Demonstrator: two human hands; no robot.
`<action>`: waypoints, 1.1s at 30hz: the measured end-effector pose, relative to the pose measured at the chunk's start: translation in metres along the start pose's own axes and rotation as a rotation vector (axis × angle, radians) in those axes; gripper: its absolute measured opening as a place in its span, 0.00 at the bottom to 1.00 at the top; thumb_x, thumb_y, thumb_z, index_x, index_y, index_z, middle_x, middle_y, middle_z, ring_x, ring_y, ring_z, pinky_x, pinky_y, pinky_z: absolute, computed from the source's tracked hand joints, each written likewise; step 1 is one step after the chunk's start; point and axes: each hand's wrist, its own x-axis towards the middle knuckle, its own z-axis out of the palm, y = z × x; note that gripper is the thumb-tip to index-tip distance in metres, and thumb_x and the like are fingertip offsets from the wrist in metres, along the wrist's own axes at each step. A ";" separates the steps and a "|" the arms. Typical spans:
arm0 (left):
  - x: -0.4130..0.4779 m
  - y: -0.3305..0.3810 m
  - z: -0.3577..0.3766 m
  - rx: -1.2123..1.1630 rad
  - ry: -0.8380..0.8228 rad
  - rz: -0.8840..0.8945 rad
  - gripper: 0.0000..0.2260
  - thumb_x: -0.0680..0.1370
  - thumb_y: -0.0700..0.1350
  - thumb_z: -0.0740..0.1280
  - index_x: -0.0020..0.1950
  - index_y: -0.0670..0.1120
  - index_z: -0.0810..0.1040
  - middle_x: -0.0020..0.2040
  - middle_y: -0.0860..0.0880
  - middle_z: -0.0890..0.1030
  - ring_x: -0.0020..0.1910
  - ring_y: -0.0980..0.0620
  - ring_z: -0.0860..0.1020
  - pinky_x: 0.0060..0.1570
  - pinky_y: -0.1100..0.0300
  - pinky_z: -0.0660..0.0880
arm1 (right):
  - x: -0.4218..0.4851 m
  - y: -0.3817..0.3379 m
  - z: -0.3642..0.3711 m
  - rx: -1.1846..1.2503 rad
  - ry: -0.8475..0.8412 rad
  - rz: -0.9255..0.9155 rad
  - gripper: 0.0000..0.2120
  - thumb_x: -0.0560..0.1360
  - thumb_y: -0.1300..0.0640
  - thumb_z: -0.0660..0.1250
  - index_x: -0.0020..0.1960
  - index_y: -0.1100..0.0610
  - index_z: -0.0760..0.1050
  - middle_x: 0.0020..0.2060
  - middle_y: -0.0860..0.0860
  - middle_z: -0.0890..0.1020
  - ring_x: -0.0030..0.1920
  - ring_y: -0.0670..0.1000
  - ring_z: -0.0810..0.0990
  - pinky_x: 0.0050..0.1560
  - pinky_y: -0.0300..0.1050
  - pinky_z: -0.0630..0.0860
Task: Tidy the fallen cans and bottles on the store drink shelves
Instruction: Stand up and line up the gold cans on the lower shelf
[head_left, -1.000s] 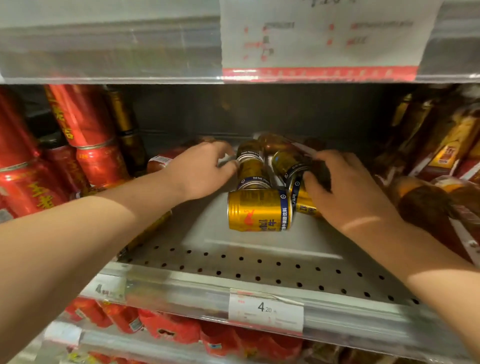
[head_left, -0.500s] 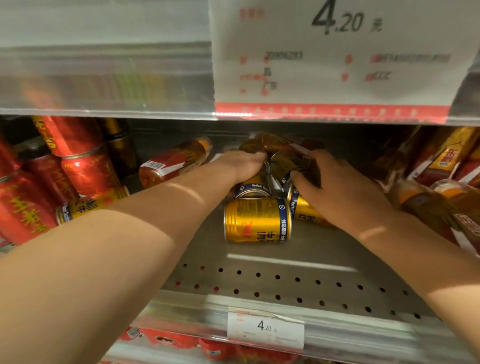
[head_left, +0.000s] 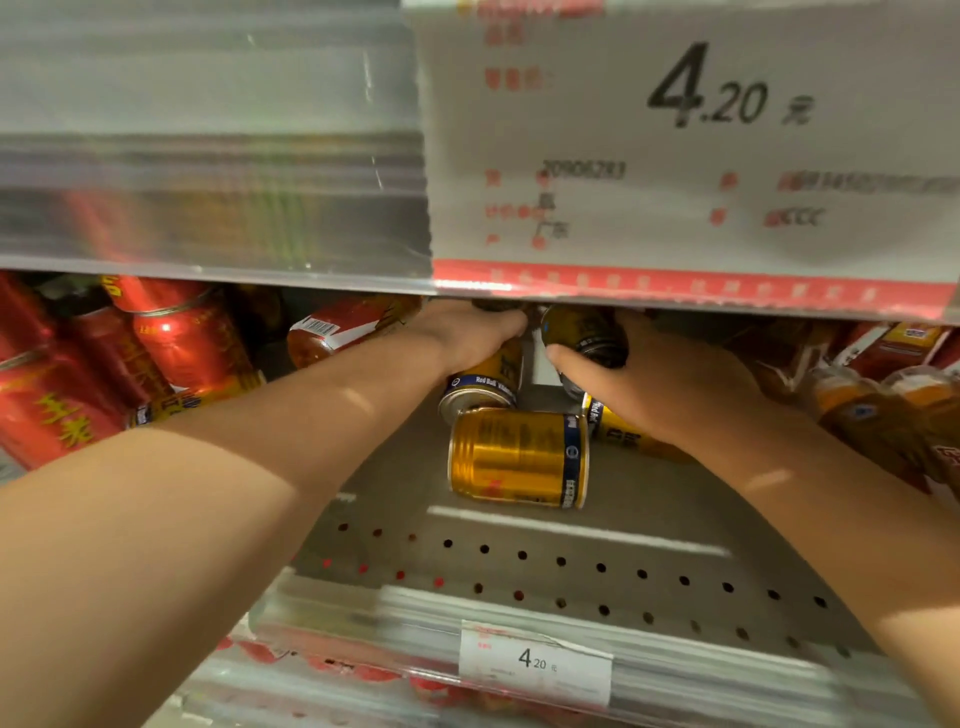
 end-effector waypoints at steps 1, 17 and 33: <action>-0.005 -0.002 -0.004 0.015 0.029 -0.019 0.17 0.78 0.59 0.69 0.60 0.50 0.78 0.53 0.45 0.82 0.48 0.46 0.84 0.55 0.48 0.82 | 0.000 0.000 -0.001 0.006 -0.019 -0.009 0.36 0.68 0.19 0.50 0.63 0.42 0.72 0.55 0.49 0.81 0.55 0.57 0.80 0.57 0.53 0.76; -0.078 -0.032 -0.044 0.464 0.122 -0.053 0.29 0.74 0.71 0.63 0.61 0.50 0.80 0.49 0.49 0.81 0.45 0.52 0.79 0.52 0.52 0.78 | -0.121 -0.045 0.015 0.193 -0.115 -0.343 0.39 0.64 0.15 0.48 0.71 0.28 0.56 0.67 0.25 0.59 0.64 0.33 0.62 0.65 0.44 0.66; -0.111 -0.058 -0.094 0.354 -0.063 -0.034 0.32 0.80 0.62 0.66 0.81 0.56 0.62 0.75 0.50 0.71 0.67 0.49 0.73 0.57 0.60 0.67 | -0.120 -0.044 0.015 0.156 -0.162 -0.013 0.34 0.66 0.20 0.53 0.68 0.30 0.59 0.66 0.40 0.68 0.60 0.47 0.71 0.55 0.45 0.73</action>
